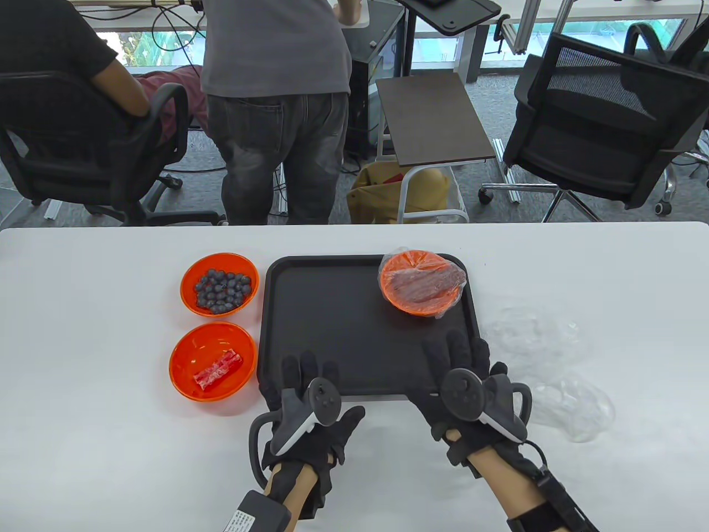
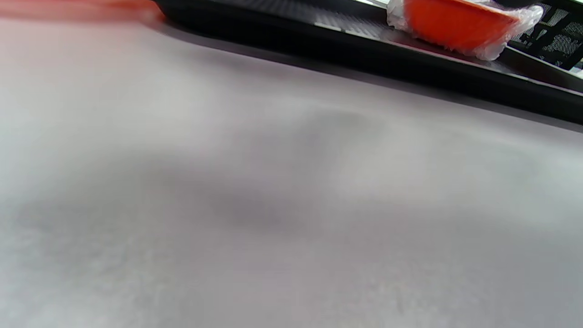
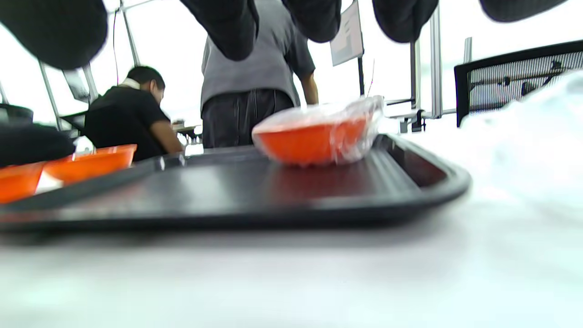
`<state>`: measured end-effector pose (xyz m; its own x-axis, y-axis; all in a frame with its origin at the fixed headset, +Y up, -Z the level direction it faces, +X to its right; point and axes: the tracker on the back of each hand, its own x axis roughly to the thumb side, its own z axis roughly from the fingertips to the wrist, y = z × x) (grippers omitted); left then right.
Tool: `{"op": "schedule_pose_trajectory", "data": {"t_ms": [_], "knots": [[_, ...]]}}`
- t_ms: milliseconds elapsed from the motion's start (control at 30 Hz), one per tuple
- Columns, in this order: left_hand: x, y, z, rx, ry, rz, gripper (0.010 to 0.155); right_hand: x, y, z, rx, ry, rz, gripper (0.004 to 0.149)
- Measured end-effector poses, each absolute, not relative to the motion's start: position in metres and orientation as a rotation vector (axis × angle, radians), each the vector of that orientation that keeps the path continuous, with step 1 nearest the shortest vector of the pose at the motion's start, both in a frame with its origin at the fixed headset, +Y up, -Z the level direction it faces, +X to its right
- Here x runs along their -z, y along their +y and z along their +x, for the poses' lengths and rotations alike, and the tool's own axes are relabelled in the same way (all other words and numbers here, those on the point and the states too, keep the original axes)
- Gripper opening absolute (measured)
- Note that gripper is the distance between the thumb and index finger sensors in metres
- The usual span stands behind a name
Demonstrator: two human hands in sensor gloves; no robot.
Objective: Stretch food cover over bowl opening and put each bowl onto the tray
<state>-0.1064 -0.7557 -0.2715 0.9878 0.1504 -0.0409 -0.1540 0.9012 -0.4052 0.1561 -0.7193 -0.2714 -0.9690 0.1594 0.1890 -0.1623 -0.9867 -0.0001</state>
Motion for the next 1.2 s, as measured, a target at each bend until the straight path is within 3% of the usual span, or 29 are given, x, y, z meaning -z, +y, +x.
{"op": "schedule_pose_trajectory", "data": {"t_ms": [267, 400, 567, 667, 833, 1033, 1200], "knots": [[0.274, -0.753, -0.107, -0.154, 0.001, -0.385, 0.1, 0.261, -0.736, 0.156, -2.945, 0.163, 0.336, 0.091], [0.283, -0.741, -0.121, -0.177, 0.047, -0.332, 0.1, 0.26, -0.732, 0.159, -2.922, 0.132, 0.336, 0.092], [0.306, -0.721, -0.159, -0.219, 0.148, -0.356, 0.102, 0.256, -0.727, 0.161, -2.906, 0.132, 0.337, 0.092], [0.321, -0.705, -0.195, -0.22, 0.221, -0.258, 0.101, 0.255, -0.722, 0.163, -2.831, -0.088, 0.372, 0.091], [0.337, -0.691, -0.248, -0.191, 0.356, -0.154, 0.096, 0.254, -0.719, 0.165, -2.811, -0.131, 0.369, 0.09], [0.358, -0.699, -0.305, -0.265, 0.541, -0.151, 0.09, 0.254, -0.716, 0.166, -2.766, -0.228, 0.381, 0.089], [0.365, -0.711, -0.33, -0.233, 0.641, -0.139, 0.083, 0.252, -0.712, 0.167, -2.749, -0.253, 0.38, 0.089]]}}
